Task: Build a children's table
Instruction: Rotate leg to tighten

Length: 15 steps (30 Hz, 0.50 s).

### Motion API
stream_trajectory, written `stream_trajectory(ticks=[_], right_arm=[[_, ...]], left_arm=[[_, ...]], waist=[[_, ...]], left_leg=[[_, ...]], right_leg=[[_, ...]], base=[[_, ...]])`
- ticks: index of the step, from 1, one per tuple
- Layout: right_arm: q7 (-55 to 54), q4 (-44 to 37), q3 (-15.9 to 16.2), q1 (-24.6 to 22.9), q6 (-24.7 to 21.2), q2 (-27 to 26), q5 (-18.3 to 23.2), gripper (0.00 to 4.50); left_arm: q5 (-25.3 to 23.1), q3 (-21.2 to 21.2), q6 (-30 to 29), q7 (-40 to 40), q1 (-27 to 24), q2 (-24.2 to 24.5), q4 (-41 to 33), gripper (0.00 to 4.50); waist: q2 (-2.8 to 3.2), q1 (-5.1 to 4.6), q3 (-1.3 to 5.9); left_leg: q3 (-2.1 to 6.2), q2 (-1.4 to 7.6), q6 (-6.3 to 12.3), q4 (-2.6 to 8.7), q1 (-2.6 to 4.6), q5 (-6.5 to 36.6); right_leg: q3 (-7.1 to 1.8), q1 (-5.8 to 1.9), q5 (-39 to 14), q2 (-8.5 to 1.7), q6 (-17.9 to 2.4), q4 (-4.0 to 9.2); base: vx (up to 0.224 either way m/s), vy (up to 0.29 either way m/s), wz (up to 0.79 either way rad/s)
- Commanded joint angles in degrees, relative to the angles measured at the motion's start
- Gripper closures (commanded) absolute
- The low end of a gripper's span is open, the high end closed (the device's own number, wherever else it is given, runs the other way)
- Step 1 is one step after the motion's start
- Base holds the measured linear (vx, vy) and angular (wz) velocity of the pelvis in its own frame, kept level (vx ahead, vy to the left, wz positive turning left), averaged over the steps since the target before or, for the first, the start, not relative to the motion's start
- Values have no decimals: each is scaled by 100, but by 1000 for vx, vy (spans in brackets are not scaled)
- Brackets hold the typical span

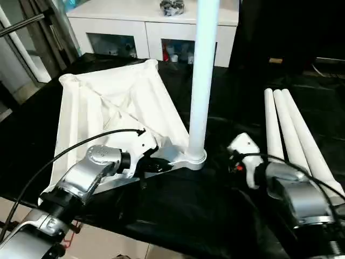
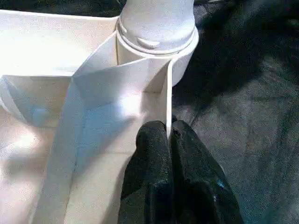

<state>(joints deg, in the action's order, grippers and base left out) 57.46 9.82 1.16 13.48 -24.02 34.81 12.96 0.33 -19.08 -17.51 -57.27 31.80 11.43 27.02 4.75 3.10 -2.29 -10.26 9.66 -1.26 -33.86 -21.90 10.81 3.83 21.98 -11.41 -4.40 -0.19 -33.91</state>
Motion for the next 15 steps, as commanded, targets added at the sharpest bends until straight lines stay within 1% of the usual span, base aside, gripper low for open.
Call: stream_trajectory(ticks=[1,2,3,5,6,7,8,10,11,13,14,15], right_arm=[[38,-245,-32,-40,-110,57,136,84],[63,-306,-13,-64,-109,56,128,84],[63,-306,-13,-64,-109,56,128,84],[-8,-385,-30,-66,-46,-29,117,84],[-80,-408,-49,-45,-9,-89,120,84],[-170,-440,-45,-15,28,-155,110,84],[-181,-449,-32,-11,36,-162,103,84],[-188,-466,4,-16,58,-165,96,84],[-188,-466,4,-16,58,-165,96,65],[1,-660,2,-99,-237,-129,340,65],[27,-721,-5,-137,-288,-101,367,65],[27,-721,-5,-137,-288,-101,367,42]], left_arm=[[83,-45,-81,-122,-114,67,-62,450],[88,-56,-87,-134,-119,73,-76,450],[88,-56,-87,-134,-119,73,-76,450],[98,-68,-72,-152,-128,79,-95,450],[102,-73,-56,-168,-139,84,-117,450],[97,-83,-3,-218,-156,105,-158,450],[93,-85,15,-231,-157,112,-164,450],[95,-78,16,-237,-148,114,-158,450],[95,-78,16,-237,-148,114,-158,450],[22,-22,141,-23,-135,95,-130,450],[71,45,100,36,-128,54,-137,450],[71,45,100,36,-128,54,-137,422]], waist=[[-142,25,328],[-150,26,330],[-143,29,336],[-104,34,343],[-100,28,346],[-79,28,347],[-90,23,345],[-91,33,347],[-92,35,345],[-85,47,348],[-89,49,345],[-77,50,349]], left_leg=[[130,358,706,336,51,669],[132,360,715,333,47,661],[132,359,727,329,50,636],[141,363,743,323,46,588],[139,360,742,321,47,600],[141,359,725,321,54,631],[140,361,715,326,54,645],[136,366,663,329,71,713],[135,366,652,331,71,727],[140,364,655,327,63,727],[140,366,671,328,61,724],[144,372,684,325,65,709]], right_leg=[[-253,-259,-826,-443,-1370,395],[-250,-259,-781,-444,-1380,386],[-244,-258,-707,-442,-1400,377],[-241,-261,-580,-446,-1434,361],[-236,-259,-549,-442,-1451,360],[-235,-256,-557,-439,-1465,359],[-236,-256,-565,-441,-1465,370],[-238,-254,-600,-433,-1479,367],[-239,-256,-602,-434,-1481,366],[-241,-273,-540,-437,-1480,353],[-242,-275,-525,-435,-1469,355],[-241,-274,-489,-437,-1471,347]], base=[[0,0,0],[0,0,0],[0,0,0],[0,0,0],[0,0,0],[0,0,0],[0,0,0],[0,0,0],[0,0,0],[0,0,0],[0,0,0],[0,0,0]])
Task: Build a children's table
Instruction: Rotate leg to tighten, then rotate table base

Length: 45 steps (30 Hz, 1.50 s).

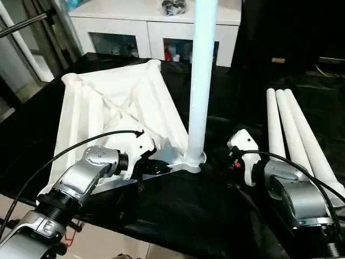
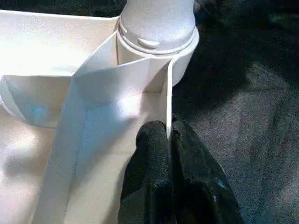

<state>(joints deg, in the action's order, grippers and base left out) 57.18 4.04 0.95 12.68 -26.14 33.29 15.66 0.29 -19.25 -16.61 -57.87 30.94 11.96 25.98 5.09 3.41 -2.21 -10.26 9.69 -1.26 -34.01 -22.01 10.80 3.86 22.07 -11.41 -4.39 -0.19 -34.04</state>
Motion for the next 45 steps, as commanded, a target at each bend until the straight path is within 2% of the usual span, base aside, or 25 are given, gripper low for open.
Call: stream_trajectory(ticks=[1,2,4,6,8,10,11,12,13,17,21,23,25,26,27,30,31,32,33,34,35,38,40,43,45], right_arm=[[55,-188,10,-91,-87,76,87,31],[43,-219,14,-121,-71,99,59,24],[24,-304,12,-187,-57,134,35,24],[58,-445,10,-262,-100,180,76,19],[228,-765,23,-426,-268,327,219,19],[360,-978,31,-521,-418,430,346,19],[388,-1020,32,-536,-453,449,376,19],[436,-1110,34,-561,-528,477,443,19],[528,-1248,67,-585,-625,509,550,19],[624,-1439,254,-573,-749,469,643,19],[532,-1377,541,-469,-727,286,508,19],[285,-1166,753,-312,-647,90,243,19],[119,-966,895,-190,-695,-71,113,19],[164,-937,958,-168,-702,-99,119,19],[224,-948,1028,-162,-712,-115,133,19],[268,-1001,1160,-138,-760,-160,141,19],[255,-1008,1201,-120,-768,-162,146,19],[242,-1001,1229,-101,-770,-166,148,19],[205,-925,1265,-51,-749,-202,106,19],[126,-777,1325,34,-677,-283,-5,19],[31,-641,1365,109,-637,-353,-110,19],[-118,-440,1416,223,-591,-442,-236,19],[-139,-406,1425,240,-571,-452,-249,19],[-547,94,1392,482,-481,-626,-463,19],[-615,198,1403,531,-415,-651,-516,49]], left_arm=[[132,122,-51,126,-40,-35,-57,395],[181,165,-111,135,-44,-56,-106,395],[275,246,-220,142,-75,-80,-258,395],[313,342,-288,236,-116,-77,-434,368],[380,586,-523,481,-192,9,-839,357],[416,749,-745,600,-225,136,-1115,343],[422,780,-790,610,-229,172,-1166,331],[429,844,-869,608,-239,264,-1264,320],[341,972,-960,696,-231,479,-1347,315],[120,1212,-1114,896,-188,1024,-1296,315],[-130,1492,-1343,1242,-130,1582,-1095,315],[-237,1723,-1570,1514,-89,1861,-1050,315],[-400,1798,-1676,1763,-98,2096,-964,315],[-455,1810,-1690,1841,-98,2167,-897,315],[-497,1834,-1713,1926,-102,2219,-829,315],[-611,1837,-1673,2155,-109,2291,-653,315],[-647,1830,-1623,2223,-110,2294,-598,315],[-661,1832,-1588,2276,-106,2283,-551,315],[-654,1814,-1530,2349,-91,2233,-440,315],[-685,1734,-1444,2440,-72,2167,-216,315],[-754,1643,-1346,2490,-68,2153,-50,315],[-853,1548,-1266,2546,-76,2135,185,351],[-875,1534,-1265,2549,-82,2133,227,354],[-1063,1133,-1169,2219,-283,2243,302,385],[-1087,1001,-1187,2036,-358,2295,252,391]], waist=[[-116,18,344],[-90,20,339],[-97,26,344],[-87,20,345],[-122,29,342],[-111,34,334],[-141,24,324],[-162,5,313],[-150,17,309],[-130,-6,308],[-80,9,333],[-70,-18,340],[-97,-19,333],[-71,-3,342],[-88,6,332],[-74,63,340],[-106,65,342],[-87,86,340],[-142,83,335],[-157,87,330],[-141,90,335],[-157,80,323],[-154,84,332],[-152,84,339],[-141,70,327]], left_leg=[[141,364,680,335,72,700],[142,366,660,337,70,702],[139,360,625,332,78,755],[148,371,619,339,71,749],[149,377,651,338,72,749],[157,375,700,336,67,738],[151,368,697,342,63,767],[145,353,684,344,57,819],[153,350,647,349,78,867],[159,343,558,353,86,867],[167,338,474,342,108,772],[174,332,429,347,100,708],[161,333,369,352,113,741],[165,330,358,341,125,744],[156,334,352,354,120,788],[164,352,320,355,131,760],[156,351,316,355,127,761],[163,356,284,363,132,805],[157,357,262,370,127,850],[156,346,242,371,114,877],[159,341,227,365,118,886],[157,338,117,380,122,1044],[158,341,75,376,129,1037],[164,342,106,375,122,934],[162,345,48,385,126,1049]], right_leg=[[-243,-281,-488,-441,-1479,361],[-245,-280,-498,-442,-1477,355],[-244,-277,-554,-443,-1493,371],[-241,-285,-476,-437,-1515,357],[-246,-291,-442,-440,-1506,355],[-244,-295,-529,-446,-1480,357],[-241,-296,-607,-437,-1460,363],[-236,-284,-823,-432,-1404,387],[-240,-275,-1030,-430,-1348,396],[-237,-242,-1161,-408,-1240,404],[-234,-210,-824,-387,-1298,347],[-223,-216,-643,-380,-1347,306],[-234,-218,-652,-391,-1397,322],[-233,-207,-640,-392,-1415,308],[-240,-209,-660,-387,-1390,318],[-250,-205,-541,-396,-1371,292],[-253,-208,-505,-400,-1370,292],[-253,-205,-515,-410,-1373,292],[-257,-210,-528,-411,-1370,298],[-258,-213,-576,-416,-1365,296],[-257,-202,-612,-419,-1363,292],[-274,-197,-874,-431,-1302,318],[-277,-195,-789,-425,-1288,310],[-270,-193,-560,-433,-1363,289],[-272,-198,-663,-430,-1370,292]], base=[[0,0,0],[0,0,0],[0,0,0],[0,0,0],[0,0,0],[0,0,0],[0,0,0],[0,0,0],[0,0,0],[0,0,0],[0,0,0],[0,0,0],[0,0,0],[0,0,0],[0,0,0],[0,0,0],[0,0,0],[0,0,0],[0,0,0],[0,0,0],[0,0,0],[0,0,0],[0,0,0],[0,0,0],[0,0,0]])
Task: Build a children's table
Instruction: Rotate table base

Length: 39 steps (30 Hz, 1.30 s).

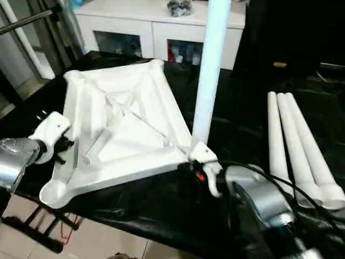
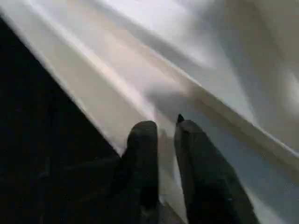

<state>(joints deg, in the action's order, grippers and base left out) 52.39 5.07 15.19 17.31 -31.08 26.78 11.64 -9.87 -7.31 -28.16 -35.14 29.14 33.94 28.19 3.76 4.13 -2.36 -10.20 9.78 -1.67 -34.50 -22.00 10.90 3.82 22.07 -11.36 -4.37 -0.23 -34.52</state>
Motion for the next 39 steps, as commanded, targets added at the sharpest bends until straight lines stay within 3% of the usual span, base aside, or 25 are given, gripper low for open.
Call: stream_trajectory(ticks=[1,5,9,10,13,16,17,19,24,28,34,35,39], right_arm=[[-154,172,-8,101,161,-16,-169,57],[-432,695,-5,322,390,-216,-383,73],[-837,1248,35,547,743,-442,-604,104],[-953,1400,15,616,812,-515,-630,131],[-1256,1752,-36,789,960,-674,-712,142],[-1785,2361,-140,1118,1267,-949,-878,152],[-1887,2481,-149,1198,1319,-1014,-915,170],[-1963,2629,-181,1282,1387,-1093,-942,188],[-2041,2869,-200,1407,1553,-1222,-990,222],[-2084,3064,-246,1463,1711,-1301,-1035,261],[-2053,3034,-278,1410,1736,-1357,-1050,315],[-2049,3032,-277,1406,1745,-1371,-1052,322],[-2058,3054,-290,1424,1844,-1449,-1060,355]], left_arm=[[-89,-286,-22,-367,-219,133,23,397],[-39,-674,126,-1098,-404,314,-254,421],[161,-1081,499,-2105,-724,552,-832,441],[229,-1153,514,-2292,-801,584,-955,450],[412,-1253,476,-2562,-947,576,-1273,450],[712,-1330,525,-2688,-1015,278,-1704,450],[848,-1331,550,-2684,-978,83,-1774,450],[932,-1364,498,-2737,-934,-80,-1868,450],[782,-1574,568,-2695,-696,-545,-1746,450],[679,-1785,700,-2484,-381,-1098,-1394,450],[583,-1995,740,-2445,-258,-1441,-1207,450],[558,-2001,746,-2442,-249,-1476,-1182,450],[487,-1966,835,-2391,-238,-1568,-1119,450]], waist=[[-24,-9,337],[-2,-50,346],[3,-105,303],[17,-110,302],[13,-129,288],[11,-147,276],[-45,-152,272],[-23,-119,279],[-46,-139,296],[-15,-183,299],[-15,-249,323],[6,-251,322],[-6,-276,309]], left_leg=[[155,336,68,440,124,1075],[165,338,47,444,118,1115],[155,335,-57,471,148,1456],[157,338,-91,485,138,1507],[150,328,-167,500,153,1661],[145,311,-227,491,163,1808],[135,317,-213,497,164,1821],[137,320,-195,486,173,1751],[133,312,-106,483,141,1527],[121,301,-76,462,146,1521],[125,294,59,441,105,1340],[127,294,72,441,104,1338],[127,300,103,447,108,1464]], right_leg=[[-274,-203,-709,-437,-1352,349],[-275,-205,-655,-454,-1404,342],[-288,-180,-1095,-440,-1396,380],[-290,-176,-1159,-454,-1399,381],[-293,-167,-1245,-425,-1392,373],[-305,-158,-1517,-437,-1385,391],[-311,-157,-1582,-436,-1363,406],[-319,-158,-1655,-441,-1323,402],[-312,-186,-1425,-421,-1259,387],[-304,-193,-1299,-412,-1336,402],[-288,-240,-1000,-408,-1414,386],[-285,-244,-998,-415,-1429,385],[-280,-230,-1228,-413,-1429,416]], base=[[0,0,0],[0,0,0],[0,0,0],[0,0,0],[0,0,0],[0,0,0],[0,0,0],[0,0,0],[0,0,0],[0,0,0],[0,0,0],[0,0,0],[0,0,0]])
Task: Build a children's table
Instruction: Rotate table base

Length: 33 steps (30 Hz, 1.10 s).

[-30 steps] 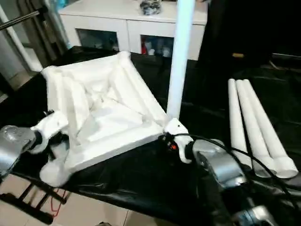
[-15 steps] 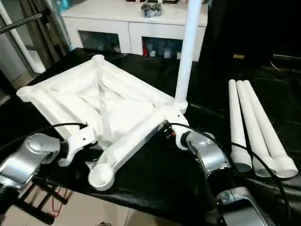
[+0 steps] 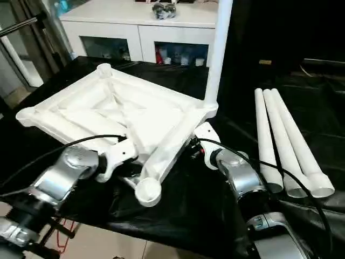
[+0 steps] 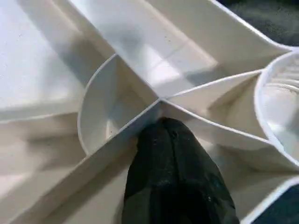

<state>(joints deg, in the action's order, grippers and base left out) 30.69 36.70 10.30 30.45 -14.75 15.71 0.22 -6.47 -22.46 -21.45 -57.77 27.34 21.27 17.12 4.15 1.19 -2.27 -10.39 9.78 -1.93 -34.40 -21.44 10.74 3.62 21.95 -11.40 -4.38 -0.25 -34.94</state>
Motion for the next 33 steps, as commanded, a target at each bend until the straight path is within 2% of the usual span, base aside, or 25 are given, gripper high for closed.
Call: stream_trajectory(ticks=[1,2,3,4,5,7,8,9,12,13,14,16,18,20,21,22,23,25,26,27,33], right_arm=[[49,-108,174,123,226,-361,67,369],[23,-114,164,126,233,-363,59,369],[-134,-168,74,140,249,-342,22,369],[-193,-196,19,144,248,-327,2,369],[-212,-241,-36,139,223,-299,10,369],[-200,-335,-111,121,186,-207,27,369],[-181,-390,-150,110,171,-135,39,369],[-168,-436,-206,105,155,-67,63,369],[-93,-402,-266,127,190,37,79,369],[-21,-294,-213,153,240,67,22,369],[-12,-259,-194,160,254,64,0,369],[-27,-114,-107,197,286,-27,-74,369],[-45,-3,-12,225,304,-122,-139,369],[-129,161,149,276,327,-279,-260,369],[-133,170,157,280,327,-292,-267,369],[-134,217,176,307,331,-373,-271,369],[-111,247,177,333,343,-436,-250,369],[-94,260,186,356,355,-494,-233,369],[-98,279,185,381,381,-541,-227,369],[-108,302,178,410,410,-593,-219,369],[-122,363,162,489,558,-779,-257,369]], left_arm=[[135,-394,184,-35,-56,-324,23,450],[126,-374,193,-2,-54,-324,39,450],[44,-249,279,220,-38,-273,174,450],[-4,-196,331,316,-26,-237,250,450],[-56,-163,394,382,-22,-182,302,450],[-139,-95,460,463,-26,-76,351,450],[-129,-55,457,400,-52,2,308,450],[-77,-6,439,282,-91,80,228,450],[87,72,408,-40,-197,225,-25,450],[238,37,389,-384,-288,355,-241,450],[274,14,388,-468,-306,386,-279,450],[275,-92,414,-597,-307,455,-297,450],[247,-149,446,-582,-285,434,-239,450],[170,-242,511,-537,-224,369,-127,450],[166,-249,516,-534,-220,364,-122,450],[167,-266,526,-517,-188,315,-96,450],[198,-269,500,-526,-177,282,-126,450],[228,-272,477,-538,-168,249,-162,450],[257,-280,463,-580,-168,225,-203,450],[292,-289,446,-619,-167,191,-246,450],[386,-364,460,-582,-104,-132,-323,450]], waist=[[-44,13,297],[-49,5,295],[-110,-2,290],[-80,-2,286],[-109,-6,288],[-92,0,283],[-134,5,282],[-109,15,288],[-116,6,300],[-111,15,307],[-104,18,307],[-101,33,319],[-99,44,309],[-96,43,302],[-94,38,292],[-137,22,285],[-120,29,284],[-123,11,274],[-151,5,274],[-135,2,275],[-159,-23,292]], left_leg=[[147,303,119,442,57,1517],[151,310,108,448,56,1547],[150,314,114,454,53,1574],[153,310,105,455,52,1599],[150,310,104,455,55,1604],[152,311,111,457,62,1630],[150,314,113,462,57,1599],[158,318,110,466,53,1555],[146,320,134,458,48,1400],[144,320,145,449,48,1342],[141,321,185,445,34,1229],[109,306,279,414,54,1040],[114,305,297,420,29,988],[117,313,266,427,44,1037],[119,315,221,439,48,1124],[118,318,184,450,53,1229],[124,320,162,453,62,1284],[134,326,103,468,64,1413],[130,327,105,469,65,1410],[135,327,104,469,58,1378],[117,325,231,440,41,1080]], right_leg=[[-261,-216,-1261,-410,-1423,459],[-261,-212,-1287,-410,-1424,458],[-263,-210,-1358,-412,-1411,466],[-264,-203,-1458,-419,-1379,470],[-264,-201,-1487,-416,-1360,478],[-267,-190,-1567,-415,-1313,482],[-268,-197,-1595,-413,-1274,482],[-272,-201,-1593,-428,-1257,473],[-276,-199,-1281,-418,-1334,445],[-276,-202,-1194,-426,-1370,431],[-277,-207,-1039,-430,-1427,418],[-279,-201,-734,-412,-1525,401],[-267,-220,-702,-414,-1541,386],[-266,-213,-782,-415,-1549,399],[-266,-209,-907,-410,-1528,407],[-268,-211,-1049,-408,-1493,419],[-272,-209,-1135,-419,-1479,417],[-280,-205,-1384,-427,-1400,435],[-281,-201,-1383,-422,-1390,442],[-285,-204,-1338,-427,-1395,431],[-283,-222,-900,-428,-1512,401]], base=[[0,0,0],[0,0,0],[0,0,0],[0,0,0],[0,0,0],[0,0,0],[0,0,0],[0,0,0],[0,0,0],[0,0,0],[0,0,0],[0,0,0],[0,0,0],[0,0,0],[0,0,0],[0,0,0],[0,0,0],[0,0,0],[0,0,0],[0,0,0],[0,0,0]])
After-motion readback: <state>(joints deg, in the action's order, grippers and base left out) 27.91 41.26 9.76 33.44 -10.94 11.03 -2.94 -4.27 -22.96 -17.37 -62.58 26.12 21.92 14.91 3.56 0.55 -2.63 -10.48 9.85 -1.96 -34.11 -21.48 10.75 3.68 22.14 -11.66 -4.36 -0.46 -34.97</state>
